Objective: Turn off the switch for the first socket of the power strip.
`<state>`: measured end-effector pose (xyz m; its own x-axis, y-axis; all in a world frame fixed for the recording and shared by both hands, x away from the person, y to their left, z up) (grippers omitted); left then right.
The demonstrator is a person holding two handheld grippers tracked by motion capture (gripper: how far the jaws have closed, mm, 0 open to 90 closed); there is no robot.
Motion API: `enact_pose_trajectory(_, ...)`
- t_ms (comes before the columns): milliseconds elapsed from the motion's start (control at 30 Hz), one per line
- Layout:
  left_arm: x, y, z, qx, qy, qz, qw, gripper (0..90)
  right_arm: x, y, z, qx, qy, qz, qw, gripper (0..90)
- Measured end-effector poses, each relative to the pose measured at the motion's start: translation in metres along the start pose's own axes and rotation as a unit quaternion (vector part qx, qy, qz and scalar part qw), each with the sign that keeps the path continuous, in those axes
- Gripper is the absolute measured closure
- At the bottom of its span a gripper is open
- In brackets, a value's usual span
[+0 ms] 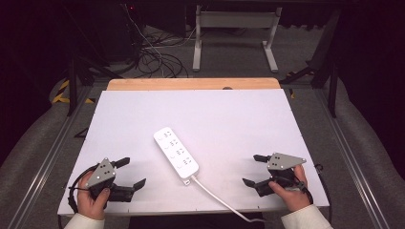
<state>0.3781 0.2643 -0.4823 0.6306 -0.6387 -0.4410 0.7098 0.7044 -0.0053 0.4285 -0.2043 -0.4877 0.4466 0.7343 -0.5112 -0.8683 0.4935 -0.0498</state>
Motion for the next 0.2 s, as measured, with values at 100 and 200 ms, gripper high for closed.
enact_pose_trajectory(100,-0.0012,0.002,-0.0003,0.004,0.0,0.007,1.0,7.7,0.0003,0.0002,-0.0003,-0.003,0.001,-0.001,1.0,10.5)
enact_pose_trajectory(200,-0.0027,0.0031,-0.0015,0.014,0.011,0.016,0.9997,7.3,0.0008,0.0003,-0.0005,-0.005,0.002,-0.003,1.0,10.7)
Point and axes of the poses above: each handheld gripper's, and its own axes: x roughly forward along the jaws, z roughly out of its top, y roughly to its left, the point moved 3 cm from there along x, roughly forward along the jaws, and after that the axes turned 1 degree about -x, right-handed, at the moved point
